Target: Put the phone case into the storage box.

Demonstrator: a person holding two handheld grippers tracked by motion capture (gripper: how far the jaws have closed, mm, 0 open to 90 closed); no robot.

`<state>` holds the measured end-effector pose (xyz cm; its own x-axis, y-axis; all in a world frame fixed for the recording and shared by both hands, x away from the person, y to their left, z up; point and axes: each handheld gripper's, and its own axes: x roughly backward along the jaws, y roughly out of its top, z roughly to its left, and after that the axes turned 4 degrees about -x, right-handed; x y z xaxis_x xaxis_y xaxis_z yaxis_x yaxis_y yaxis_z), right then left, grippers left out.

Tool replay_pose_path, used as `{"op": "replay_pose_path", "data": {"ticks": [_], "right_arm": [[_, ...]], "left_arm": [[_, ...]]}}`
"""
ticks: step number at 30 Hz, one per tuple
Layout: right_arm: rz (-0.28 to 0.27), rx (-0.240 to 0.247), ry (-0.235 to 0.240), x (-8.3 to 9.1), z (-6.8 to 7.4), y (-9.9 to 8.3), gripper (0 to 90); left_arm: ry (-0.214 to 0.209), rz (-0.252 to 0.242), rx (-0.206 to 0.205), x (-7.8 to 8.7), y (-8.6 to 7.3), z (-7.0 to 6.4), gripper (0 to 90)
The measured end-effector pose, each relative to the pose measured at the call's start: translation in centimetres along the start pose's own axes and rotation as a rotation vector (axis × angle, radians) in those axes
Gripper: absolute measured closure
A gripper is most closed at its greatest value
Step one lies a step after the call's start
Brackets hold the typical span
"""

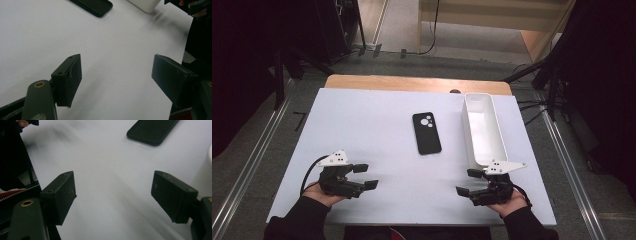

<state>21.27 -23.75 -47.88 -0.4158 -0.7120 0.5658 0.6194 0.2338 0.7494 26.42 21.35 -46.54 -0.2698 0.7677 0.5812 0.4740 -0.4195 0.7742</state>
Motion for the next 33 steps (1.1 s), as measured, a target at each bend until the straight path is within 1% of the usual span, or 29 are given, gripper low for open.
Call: {"op": "replay_pose_path", "data": {"ticks": [1,6,10,13,23,33], "right_arm": [[0.001,-0.003,-0.003,0.0,-0.01,0.0,18.2],[-0.008,-0.003,0.001,0.07,-0.05,0.01,18.3],[-0.012,-0.016,0.006,0.19,-0.06,-0.02,18.2],[-0.015,-0.013,0.004,0.19,-0.1,-0.04,18.2],[-0.013,-0.013,0.006,0.1,-0.11,-0.01,18.2],[-0.01,-0.017,0.005,0.14,-0.15,-0.02,18.2]], "left_arm": [[-0.006,-0.003,0.008,-0.01,-0.01,0.03,23.9],[-0.011,-0.007,0.015,0.07,0.05,0.06,23.9],[-0.014,-0.014,0.019,0.03,0.11,0.06,23.9],[-0.025,-0.007,0.027,0.03,0.17,0.09,23.8],[-0.021,-0.018,0.022,0.16,0.18,0.07,23.7],[-0.014,-0.014,0.017,0.16,0.14,0.08,23.7]]}}
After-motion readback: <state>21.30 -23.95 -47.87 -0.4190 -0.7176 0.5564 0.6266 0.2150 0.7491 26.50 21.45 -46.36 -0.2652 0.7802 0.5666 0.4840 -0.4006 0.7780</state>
